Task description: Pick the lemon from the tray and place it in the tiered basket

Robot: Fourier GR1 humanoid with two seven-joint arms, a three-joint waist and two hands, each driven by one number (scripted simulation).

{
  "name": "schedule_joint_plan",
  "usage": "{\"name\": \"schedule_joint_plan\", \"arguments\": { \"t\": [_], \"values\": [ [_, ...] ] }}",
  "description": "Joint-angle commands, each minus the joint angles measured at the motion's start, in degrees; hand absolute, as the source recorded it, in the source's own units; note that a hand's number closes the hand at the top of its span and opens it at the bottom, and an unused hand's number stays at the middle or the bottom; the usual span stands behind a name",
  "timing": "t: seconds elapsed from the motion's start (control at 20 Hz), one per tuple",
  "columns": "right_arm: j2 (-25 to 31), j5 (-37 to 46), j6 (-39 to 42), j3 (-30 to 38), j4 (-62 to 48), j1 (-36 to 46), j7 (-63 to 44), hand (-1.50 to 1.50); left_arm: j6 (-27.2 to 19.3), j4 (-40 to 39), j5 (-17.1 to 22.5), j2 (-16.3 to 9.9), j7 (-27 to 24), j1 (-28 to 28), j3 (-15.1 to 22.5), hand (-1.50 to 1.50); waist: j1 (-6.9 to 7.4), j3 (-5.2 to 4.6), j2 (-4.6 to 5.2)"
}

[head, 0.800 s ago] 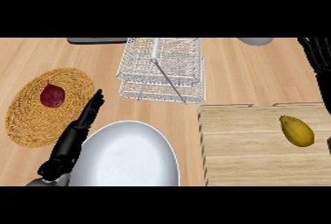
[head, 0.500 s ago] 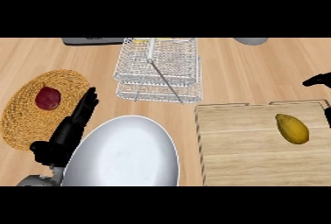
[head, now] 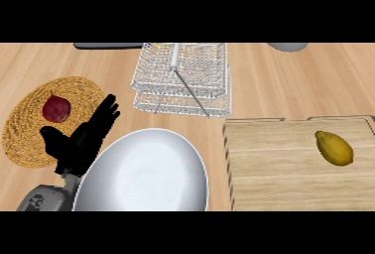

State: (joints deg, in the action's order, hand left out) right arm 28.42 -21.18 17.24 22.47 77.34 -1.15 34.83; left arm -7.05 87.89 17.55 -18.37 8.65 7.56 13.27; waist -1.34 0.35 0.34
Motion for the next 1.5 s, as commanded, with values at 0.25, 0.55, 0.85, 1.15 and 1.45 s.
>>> {"name": "schedule_joint_plan", "arguments": {
  "t": [0.25, 0.55, 0.85, 1.15, 1.45],
  "values": [
    [9.0, 14.8, -4.4, 2.9, 11.9, -15.4, 0.7, -1.50, 0.6, -1.8, 0.1, 1.0, 1.1, -1.4, 0.0, 0.00, -0.68, -0.58, -0.70],
    [12.9, 25.5, -12.4, 5.0, 22.9, -21.9, -13.7, -1.50, 0.1, -3.3, -0.5, 2.3, 1.6, 2.0, -0.1, 0.00, -1.02, -0.65, -0.54],
    [8.4, 30.3, -13.0, -0.8, 45.2, -26.0, -36.5, -1.50, -0.6, -2.5, -1.5, 3.2, 4.1, 3.9, 0.1, 0.00, 0.22, -0.51, -0.51],
    [4.3, 42.8, -13.5, -12.0, 51.1, -22.5, -50.8, -1.50, 1.8, -1.1, -0.7, 3.2, 3.5, 2.1, -1.2, 0.00, 1.65, -0.39, -0.32],
    [3.5, 53.0, -10.0, -17.9, 49.2, -17.5, -61.3, -1.50, 0.8, -3.4, -4.4, 6.0, 1.8, 2.4, 0.4, 0.00, 1.65, -0.38, -0.25]
  ]
}}
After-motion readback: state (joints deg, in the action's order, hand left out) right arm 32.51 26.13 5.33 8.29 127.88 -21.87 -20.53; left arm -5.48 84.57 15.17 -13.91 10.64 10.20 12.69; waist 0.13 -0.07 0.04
